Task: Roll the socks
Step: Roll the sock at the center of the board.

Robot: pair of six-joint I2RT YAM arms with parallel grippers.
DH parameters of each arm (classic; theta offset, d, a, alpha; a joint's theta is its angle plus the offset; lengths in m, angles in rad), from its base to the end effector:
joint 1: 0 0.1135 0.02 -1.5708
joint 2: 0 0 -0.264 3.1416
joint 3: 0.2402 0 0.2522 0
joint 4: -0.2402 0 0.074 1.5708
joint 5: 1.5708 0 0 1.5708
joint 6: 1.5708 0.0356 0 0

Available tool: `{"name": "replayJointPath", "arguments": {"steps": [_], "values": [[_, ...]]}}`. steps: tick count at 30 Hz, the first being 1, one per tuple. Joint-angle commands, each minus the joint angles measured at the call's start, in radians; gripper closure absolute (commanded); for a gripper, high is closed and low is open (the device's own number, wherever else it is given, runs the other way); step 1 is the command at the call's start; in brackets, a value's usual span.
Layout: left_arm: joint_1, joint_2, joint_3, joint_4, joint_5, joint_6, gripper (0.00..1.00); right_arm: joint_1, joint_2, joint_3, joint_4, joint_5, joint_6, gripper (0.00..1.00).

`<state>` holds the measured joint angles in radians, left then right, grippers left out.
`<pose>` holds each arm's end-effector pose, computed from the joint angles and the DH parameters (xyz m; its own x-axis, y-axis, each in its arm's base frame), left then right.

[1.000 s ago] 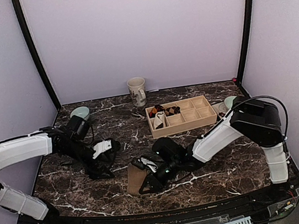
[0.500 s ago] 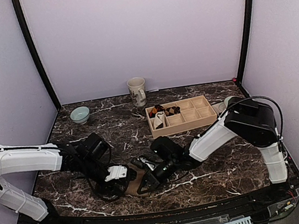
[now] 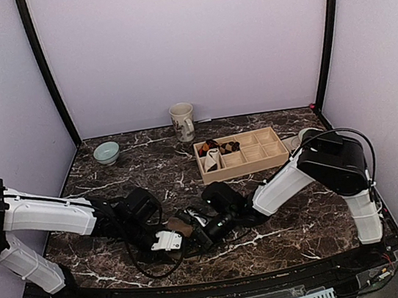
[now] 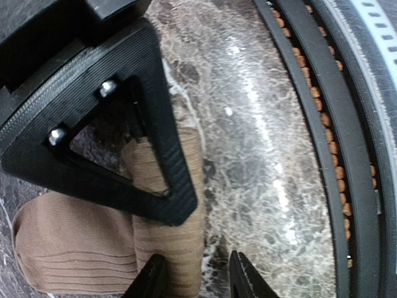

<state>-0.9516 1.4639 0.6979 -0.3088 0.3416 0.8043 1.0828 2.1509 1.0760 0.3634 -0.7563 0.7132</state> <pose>0.1419 -0.2196 0.1548 0.2653 0.7972 -0.5423 0.9641 -0.2267 0.1385 0.1705 0.3733 0.0822 -0.8113 -0.5134 -0.2796 -0.4699 0.2881 0.8344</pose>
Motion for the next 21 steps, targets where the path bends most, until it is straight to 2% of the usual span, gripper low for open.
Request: {"name": "replayJointPath", "arguments": {"steps": [1,9,11,12,14,15,16,17,21], "values": [[-0.004,0.032,-0.019,0.061,-0.11,-0.013,0.62,0.002,0.112,-0.07,-0.264,0.119,0.003,0.88],[-0.003,0.024,-0.034,0.075,-0.123,-0.009,0.62,-0.001,0.115,-0.077,-0.247,0.113,0.0,0.87],[-0.004,0.04,-0.032,0.063,-0.125,0.001,0.71,-0.003,0.108,-0.079,-0.236,0.121,0.002,0.87],[-0.004,0.052,-0.029,0.055,-0.125,0.003,0.79,-0.004,0.098,-0.085,-0.221,0.126,0.005,0.85],[-0.004,0.072,-0.022,0.036,-0.127,0.003,0.97,-0.008,0.068,-0.102,-0.188,0.154,0.003,0.71],[-0.004,0.08,-0.017,0.027,-0.126,0.002,1.0,-0.013,0.048,-0.114,-0.163,0.169,0.004,0.48],[-0.004,0.086,-0.013,0.015,-0.121,0.001,1.0,-0.015,0.027,-0.133,-0.136,0.189,0.002,0.07],[-0.004,0.088,-0.012,0.01,-0.118,0.001,1.0,-0.018,0.002,-0.153,-0.104,0.208,0.001,0.01],[-0.003,0.084,-0.011,-0.009,-0.086,-0.008,1.0,-0.024,-0.133,-0.246,-0.014,0.329,-0.016,0.01]]}}
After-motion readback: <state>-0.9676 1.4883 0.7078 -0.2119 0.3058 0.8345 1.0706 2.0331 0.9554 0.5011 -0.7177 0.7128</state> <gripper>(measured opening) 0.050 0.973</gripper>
